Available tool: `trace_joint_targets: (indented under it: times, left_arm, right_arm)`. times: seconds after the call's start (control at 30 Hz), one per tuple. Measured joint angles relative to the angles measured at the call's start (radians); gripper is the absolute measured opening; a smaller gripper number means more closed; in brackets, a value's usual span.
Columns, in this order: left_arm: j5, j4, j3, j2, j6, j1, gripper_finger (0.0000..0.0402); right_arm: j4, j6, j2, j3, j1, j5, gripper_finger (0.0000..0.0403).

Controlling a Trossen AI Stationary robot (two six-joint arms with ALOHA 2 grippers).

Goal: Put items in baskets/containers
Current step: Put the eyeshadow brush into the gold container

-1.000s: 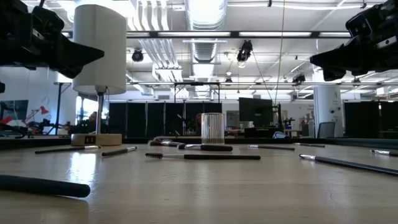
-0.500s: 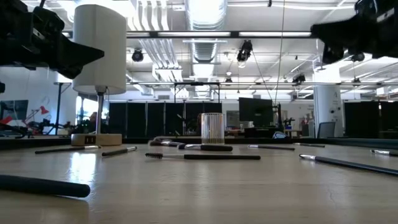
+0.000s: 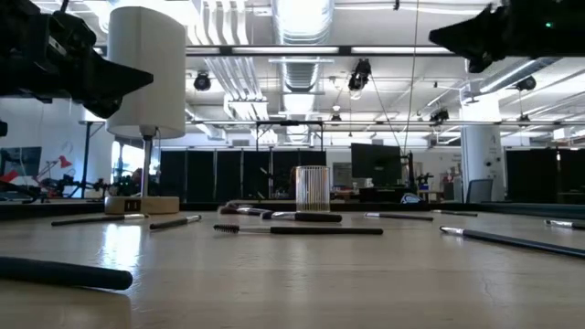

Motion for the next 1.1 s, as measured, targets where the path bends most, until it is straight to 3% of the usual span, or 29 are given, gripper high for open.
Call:
trace_joint_targets:
  times: [0.33,0.47,0.6,0.77,1.1]
  left_arm:
    - [-0.006,0.044,0.000,0.001,-0.032,0.000,0.0000]
    - [-0.079,0.044,0.000,0.005,-0.068,0.000,0.0000]
    - [-0.089,0.044,0.000,0.005,-0.065,0.001,0.0000]
    - [-0.098,0.044,0.000,0.008,-0.095,0.001,0.0000]
    - [-0.105,0.044,0.000,0.009,-0.088,0.000,0.0000]
  right_arm:
    - [-0.301,0.126,0.307,0.221,-0.151,0.016,0.0018]
    - [-0.299,0.176,0.429,0.252,-0.243,-0.068,0.0018]
    - [-0.301,0.229,0.545,0.283,-0.344,-0.160,0.0018]
    - [-0.342,0.301,0.686,0.349,-0.453,-0.201,0.0019]
    - [-0.690,0.352,0.994,0.616,-0.495,-0.226,0.0093]
